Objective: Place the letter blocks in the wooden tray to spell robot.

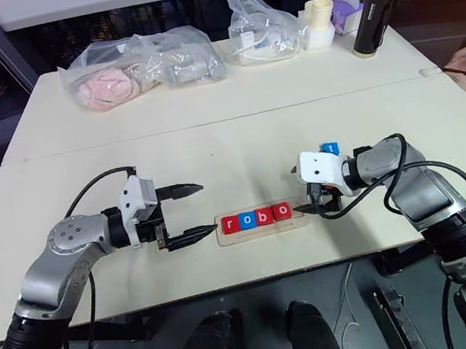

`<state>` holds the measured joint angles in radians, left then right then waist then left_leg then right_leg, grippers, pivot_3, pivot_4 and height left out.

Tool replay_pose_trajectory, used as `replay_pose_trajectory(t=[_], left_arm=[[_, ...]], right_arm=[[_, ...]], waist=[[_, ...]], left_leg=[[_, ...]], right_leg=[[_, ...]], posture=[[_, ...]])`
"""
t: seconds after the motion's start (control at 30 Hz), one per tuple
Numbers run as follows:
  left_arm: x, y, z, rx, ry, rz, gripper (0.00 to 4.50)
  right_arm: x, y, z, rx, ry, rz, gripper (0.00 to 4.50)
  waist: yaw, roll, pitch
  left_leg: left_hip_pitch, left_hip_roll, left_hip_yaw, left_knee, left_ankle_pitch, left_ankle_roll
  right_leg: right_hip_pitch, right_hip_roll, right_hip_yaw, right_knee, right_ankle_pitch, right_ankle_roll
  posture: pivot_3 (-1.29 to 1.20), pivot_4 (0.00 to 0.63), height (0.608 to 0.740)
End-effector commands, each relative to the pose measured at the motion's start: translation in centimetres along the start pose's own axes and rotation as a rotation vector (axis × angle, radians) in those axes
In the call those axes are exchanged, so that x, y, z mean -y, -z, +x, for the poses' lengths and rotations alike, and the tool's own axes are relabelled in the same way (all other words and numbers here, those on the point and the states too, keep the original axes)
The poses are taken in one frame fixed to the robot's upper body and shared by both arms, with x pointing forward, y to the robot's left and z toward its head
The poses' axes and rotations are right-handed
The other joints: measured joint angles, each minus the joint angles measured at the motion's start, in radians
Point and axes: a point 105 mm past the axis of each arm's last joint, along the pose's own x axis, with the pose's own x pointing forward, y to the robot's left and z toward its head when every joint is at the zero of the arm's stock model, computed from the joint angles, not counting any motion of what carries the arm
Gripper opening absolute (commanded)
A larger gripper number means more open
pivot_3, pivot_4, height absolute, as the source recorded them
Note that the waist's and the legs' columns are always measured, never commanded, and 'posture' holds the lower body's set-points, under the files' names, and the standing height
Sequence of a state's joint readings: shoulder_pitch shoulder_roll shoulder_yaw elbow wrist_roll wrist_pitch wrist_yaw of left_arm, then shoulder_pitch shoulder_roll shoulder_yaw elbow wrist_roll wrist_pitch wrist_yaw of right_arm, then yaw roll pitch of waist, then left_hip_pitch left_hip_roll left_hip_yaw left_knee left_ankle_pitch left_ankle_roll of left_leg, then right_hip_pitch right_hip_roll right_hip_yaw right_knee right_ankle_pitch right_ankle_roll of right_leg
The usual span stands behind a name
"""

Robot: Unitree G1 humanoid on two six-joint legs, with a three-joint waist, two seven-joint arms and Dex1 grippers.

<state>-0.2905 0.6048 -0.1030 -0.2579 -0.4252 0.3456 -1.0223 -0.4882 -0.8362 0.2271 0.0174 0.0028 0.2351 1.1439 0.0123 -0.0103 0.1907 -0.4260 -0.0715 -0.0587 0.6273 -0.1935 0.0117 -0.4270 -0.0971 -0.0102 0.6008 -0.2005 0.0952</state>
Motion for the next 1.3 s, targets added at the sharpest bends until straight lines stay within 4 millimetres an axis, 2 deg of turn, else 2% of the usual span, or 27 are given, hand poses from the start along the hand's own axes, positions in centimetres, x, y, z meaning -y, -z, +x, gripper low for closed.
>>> replay_pose_trajectory(t=[0.03, 0.47, 0.73, 0.8, 0.9, 1.0, 1.1, 1.2, 1.3], left_arm=[[0.2, -1.2, 0.1, 0.030, 0.015, 0.041, 4.50], [0.1, -1.2, 0.0, 0.028, 0.004, 0.040, 4.50], [0.1, -1.2, 0.1, 0.030, 0.000, 0.037, 4.50], [0.1, -1.2, 0.1, 0.031, -0.002, 0.037, 4.50], [0.1, -1.2, 0.1, 0.034, -0.003, 0.038, 4.50], [0.1, -1.2, 0.1, 0.035, -0.004, 0.038, 4.50], [0.1, -1.2, 0.2, 0.037, -0.002, 0.037, 4.50], [0.1, -1.2, 0.3, 0.038, 0.003, 0.038, 4.50], [0.0, -1.2, 0.3, 0.036, 0.005, 0.040, 4.50]], right_arm=[[0.4, -0.5, -0.1, 0.019, 0.023, -0.017, 4.41], [-0.1, -2.0, 1.2, 0.065, -0.012, -0.041, 4.41], [0.5, -1.9, 0.9, 0.062, 0.024, -0.044, 4.41], [1.1, -1.7, 0.1, 0.044, 0.052, -0.053, 4.41], [3.3, -2.0, -2.3, 0.060, 0.173, -0.013, 4.41], [5.5, -1.9, -3.6, 0.075, 0.329, 0.062, 4.41], [8.2, 0.2, -4.4, 0.019, 0.561, 0.189, 4.41], [9.5, 1.8, -4.9, -0.030, 0.715, 0.294, 4.41], [10.1, 3.3, -5.0, -0.062, 0.842, 0.489, 4.41]], waist=[[0.000, 0.000, 0.000], [0.000, 0.000, 0.000], [0.000, 0.000, 0.000], [0.000, 0.000, 0.000], [0.001, 0.000, 0.000], [-0.001, 0.000, 0.000], [-0.002, 0.000, 0.000], [0.001, 0.000, 0.000], [0.000, 0.000, 0.000]], left_leg=[[0.000, 0.000, 0.000, 0.000, 0.000, 0.000], [0.000, 0.000, 0.000, 0.000, 0.000, 0.000], [0.000, 0.000, 0.000, 0.000, 0.000, 0.000], [0.000, 0.000, 0.000, 0.000, 0.000, 0.000], [0.000, 0.000, 0.000, 0.000, 0.000, 0.000], [0.000, 0.000, 0.000, 0.000, 0.000, 0.000], [0.000, 0.001, 0.000, 0.000, 0.000, 0.000], [0.000, 0.000, 0.000, 0.000, 0.000, 0.000], [-0.001, 0.000, 0.000, 0.000, 0.000, 0.000]], right_leg=[[0.000, 0.000, 0.000, 0.000, 0.000, 0.000], [0.000, 0.000, 0.000, 0.000, 0.000, 0.000], [0.000, 0.000, 0.000, 0.000, 0.000, 0.000], [0.000, 0.000, 0.000, 0.000, 0.000, 0.000], [0.000, 0.000, 0.000, 0.000, 0.000, 0.000], [0.000, 0.000, 0.000, 0.000, 0.000, 0.000], [0.000, 0.000, 0.000, 0.000, 0.000, -0.001], [0.000, 0.000, 0.000, 0.000, 0.000, -0.001], [-0.001, 0.000, 0.001, 0.000, 0.000, -0.001]], posture=[[0.00, 0.150, 0.738], [0.00, 0.150, 0.738], [0.00, 0.150, 0.738], [0.00, 0.150, 0.738], [0.00, 0.150, 0.738], [0.00, 0.150, 0.738], [0.00, 0.150, 0.738], [0.00, 0.150, 0.738], [0.00, 0.150, 0.738]])
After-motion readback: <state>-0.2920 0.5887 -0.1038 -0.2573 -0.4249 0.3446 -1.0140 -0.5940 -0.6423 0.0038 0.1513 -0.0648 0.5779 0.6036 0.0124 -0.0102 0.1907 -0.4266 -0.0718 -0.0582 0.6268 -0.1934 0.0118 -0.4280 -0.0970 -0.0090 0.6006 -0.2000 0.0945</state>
